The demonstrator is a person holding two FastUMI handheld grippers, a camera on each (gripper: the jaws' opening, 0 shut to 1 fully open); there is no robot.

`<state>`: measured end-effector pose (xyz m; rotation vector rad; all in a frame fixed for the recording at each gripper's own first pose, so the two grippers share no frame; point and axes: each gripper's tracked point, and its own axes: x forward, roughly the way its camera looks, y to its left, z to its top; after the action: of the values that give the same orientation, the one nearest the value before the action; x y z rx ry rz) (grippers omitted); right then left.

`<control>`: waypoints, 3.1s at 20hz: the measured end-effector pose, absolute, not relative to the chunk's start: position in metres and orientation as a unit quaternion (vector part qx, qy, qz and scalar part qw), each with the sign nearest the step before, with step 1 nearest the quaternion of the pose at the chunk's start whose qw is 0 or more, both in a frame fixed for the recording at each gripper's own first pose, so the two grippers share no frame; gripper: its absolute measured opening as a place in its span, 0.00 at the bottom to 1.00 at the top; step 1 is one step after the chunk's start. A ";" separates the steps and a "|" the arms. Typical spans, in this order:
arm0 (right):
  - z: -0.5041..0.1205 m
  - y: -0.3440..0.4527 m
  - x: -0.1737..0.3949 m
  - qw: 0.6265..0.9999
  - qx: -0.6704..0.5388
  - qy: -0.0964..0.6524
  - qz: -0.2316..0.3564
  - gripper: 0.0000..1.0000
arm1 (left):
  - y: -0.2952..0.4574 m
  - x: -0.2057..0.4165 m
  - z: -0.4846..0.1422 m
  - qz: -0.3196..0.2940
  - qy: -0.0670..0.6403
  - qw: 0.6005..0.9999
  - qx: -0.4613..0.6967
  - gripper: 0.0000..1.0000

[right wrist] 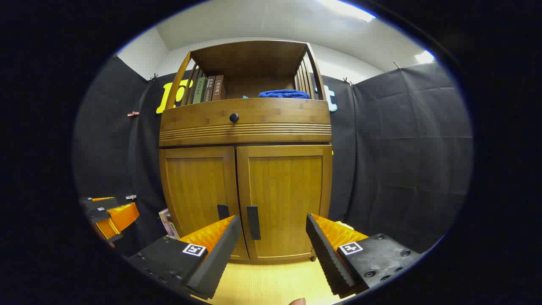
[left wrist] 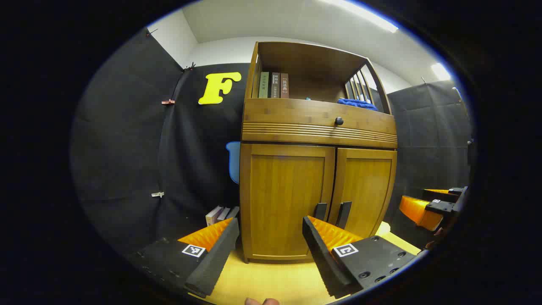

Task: Open the right door of the double-door shoe cabinet with the right hand, and open the left door with the left hand.

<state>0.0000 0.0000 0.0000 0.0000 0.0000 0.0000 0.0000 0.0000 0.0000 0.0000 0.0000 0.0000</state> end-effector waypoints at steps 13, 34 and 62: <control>0.003 0.001 0.009 1.000 -0.004 -0.008 -0.001 0.95 | -0.005 0.015 0.010 -0.002 -0.014 1.000 -0.001 0.94; -0.054 0.022 0.121 0.999 -0.011 0.006 0.044 0.98 | -0.012 0.017 -0.011 -0.001 -0.002 1.000 -0.001 0.94; -0.148 0.042 0.175 0.993 0.003 0.086 0.085 0.19 | -0.001 -0.005 -0.026 0.071 0.016 0.997 0.017 0.95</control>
<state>0.1751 0.0422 -0.1479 0.0052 0.1732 0.1707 -0.0046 -0.0009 -0.0261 0.0339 0.0320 0.1419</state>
